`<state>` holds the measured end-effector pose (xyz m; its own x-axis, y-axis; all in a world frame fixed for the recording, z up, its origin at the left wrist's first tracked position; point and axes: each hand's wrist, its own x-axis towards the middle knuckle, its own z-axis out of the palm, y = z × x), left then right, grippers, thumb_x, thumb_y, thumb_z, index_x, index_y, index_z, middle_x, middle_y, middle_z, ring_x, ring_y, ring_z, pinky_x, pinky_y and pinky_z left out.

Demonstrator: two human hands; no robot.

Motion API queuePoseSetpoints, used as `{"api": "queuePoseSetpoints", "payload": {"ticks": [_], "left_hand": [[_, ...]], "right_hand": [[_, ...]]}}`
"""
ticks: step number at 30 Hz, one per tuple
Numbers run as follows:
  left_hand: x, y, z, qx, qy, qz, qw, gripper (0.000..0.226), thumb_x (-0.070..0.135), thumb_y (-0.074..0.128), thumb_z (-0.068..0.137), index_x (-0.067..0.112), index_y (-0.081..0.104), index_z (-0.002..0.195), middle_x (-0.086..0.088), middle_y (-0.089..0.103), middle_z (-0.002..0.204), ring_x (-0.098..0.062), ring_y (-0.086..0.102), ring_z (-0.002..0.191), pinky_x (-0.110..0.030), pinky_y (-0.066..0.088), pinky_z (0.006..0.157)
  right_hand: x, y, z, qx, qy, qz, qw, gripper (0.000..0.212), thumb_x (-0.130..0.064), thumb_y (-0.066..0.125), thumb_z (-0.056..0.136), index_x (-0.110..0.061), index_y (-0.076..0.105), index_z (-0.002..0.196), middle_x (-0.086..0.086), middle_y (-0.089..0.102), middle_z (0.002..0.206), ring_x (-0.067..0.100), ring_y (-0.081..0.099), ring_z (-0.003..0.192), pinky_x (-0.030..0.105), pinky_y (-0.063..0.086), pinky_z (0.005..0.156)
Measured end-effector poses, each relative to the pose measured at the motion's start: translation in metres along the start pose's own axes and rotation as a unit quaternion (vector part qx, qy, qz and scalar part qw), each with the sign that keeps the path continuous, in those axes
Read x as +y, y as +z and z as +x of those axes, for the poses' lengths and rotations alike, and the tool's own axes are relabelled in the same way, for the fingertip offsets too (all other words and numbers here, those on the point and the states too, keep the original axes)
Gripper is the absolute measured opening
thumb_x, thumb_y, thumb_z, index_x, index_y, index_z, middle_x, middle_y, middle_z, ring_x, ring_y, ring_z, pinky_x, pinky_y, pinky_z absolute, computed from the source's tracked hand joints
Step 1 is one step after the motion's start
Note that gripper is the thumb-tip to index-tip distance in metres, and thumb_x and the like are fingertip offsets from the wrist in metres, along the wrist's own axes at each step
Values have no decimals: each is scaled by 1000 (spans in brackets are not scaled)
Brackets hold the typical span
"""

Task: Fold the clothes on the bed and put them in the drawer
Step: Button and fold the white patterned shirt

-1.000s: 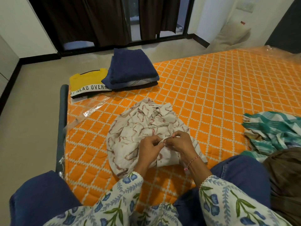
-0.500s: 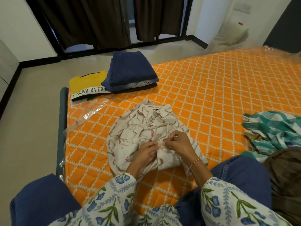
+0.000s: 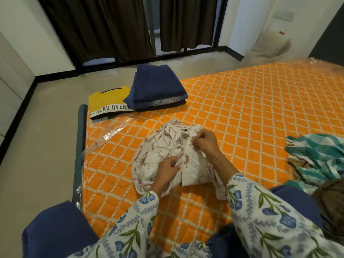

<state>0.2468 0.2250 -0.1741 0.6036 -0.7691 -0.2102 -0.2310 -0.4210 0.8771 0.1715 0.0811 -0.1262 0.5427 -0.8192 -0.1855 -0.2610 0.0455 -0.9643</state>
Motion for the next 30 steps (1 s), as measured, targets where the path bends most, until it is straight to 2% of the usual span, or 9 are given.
{"api": "queuePoseSetpoints", "payload": {"ticks": [4, 7, 9, 13, 17, 22, 25, 28, 30], "left_hand": [[14, -17, 16, 33, -2, -68, 997, 9, 5, 58, 91, 9, 52, 86, 2, 55, 89, -11, 52, 83, -24, 39, 67], [25, -32, 31, 9, 54, -58, 997, 18, -5, 50, 90, 12, 51, 85, 3, 54, 89, -12, 55, 84, -17, 42, 68], [26, -36, 42, -4, 83, 36, 996, 29, -12, 43, 86, 10, 59, 77, 0, 60, 84, -20, 59, 88, -25, 44, 77], [25, -31, 65, 31, 74, 330, 941, 25, 5, 47, 92, 12, 70, 98, -6, 66, 105, -28, 62, 90, -33, 46, 64], [11, -13, 65, 7, 84, 481, 873, 20, 16, 52, 94, 14, 67, 107, -8, 48, 122, -29, 44, 117, -39, 40, 86], [10, 3, 49, 32, 221, 482, 847, 26, 16, 44, 90, 14, 65, 104, -7, 52, 106, -26, 50, 99, -32, 32, 71], [2, 2, 47, -50, 175, 505, 844, 27, 14, 45, 93, 14, 64, 111, -7, 55, 111, -28, 51, 105, -32, 30, 70], [0, 7, 47, -39, 132, 500, 855, 24, 13, 43, 93, 14, 64, 105, -8, 58, 108, -29, 55, 101, -35, 37, 73], [6, 12, 44, -38, 117, 506, 854, 22, 17, 42, 95, 11, 61, 104, -8, 60, 107, -29, 57, 100, -36, 40, 76]], "right_hand": [[-6, 1, 29, 53, -6, -19, 998, 41, 18, 48, 83, -13, 41, 58, 11, 45, 57, 23, 44, 52, 33, 39, 57], [-10, 3, 52, 71, -8, -44, 996, 42, 17, 49, 83, -14, 42, 55, 6, 44, 55, 20, 48, 51, 31, 41, 59], [-8, 4, 63, 75, -20, -75, 994, 44, 17, 48, 81, -15, 43, 52, 6, 47, 55, 25, 53, 58, 37, 47, 62], [-1, 11, 67, 47, -39, -222, 973, 40, 14, 45, 81, -18, 45, 57, 3, 49, 60, 29, 49, 68, 39, 41, 63], [12, 24, 28, 40, -85, -343, 935, 20, 7, 49, 81, -9, 59, 89, 12, 58, 88, 29, 53, 82, 32, 36, 60], [34, 35, -39, -9, -148, -396, 906, 10, -9, 50, 88, -10, 59, 93, 9, 64, 90, 28, 59, 81, 23, 24, 47], [54, 30, -54, -42, -116, -428, 896, 12, -19, 52, 91, -13, 61, 95, 10, 66, 89, 30, 61, 83, 26, 25, 49], [68, 20, -56, -28, -111, -424, 898, 2, -11, 60, 80, -11, 62, 78, 13, 66, 80, 34, 62, 77, 27, 31, 52], [74, 14, -57, -14, -103, -444, 890, 11, -18, 62, 81, -11, 67, 89, 12, 68, 89, 33, 63, 85, 30, 41, 60]]}}
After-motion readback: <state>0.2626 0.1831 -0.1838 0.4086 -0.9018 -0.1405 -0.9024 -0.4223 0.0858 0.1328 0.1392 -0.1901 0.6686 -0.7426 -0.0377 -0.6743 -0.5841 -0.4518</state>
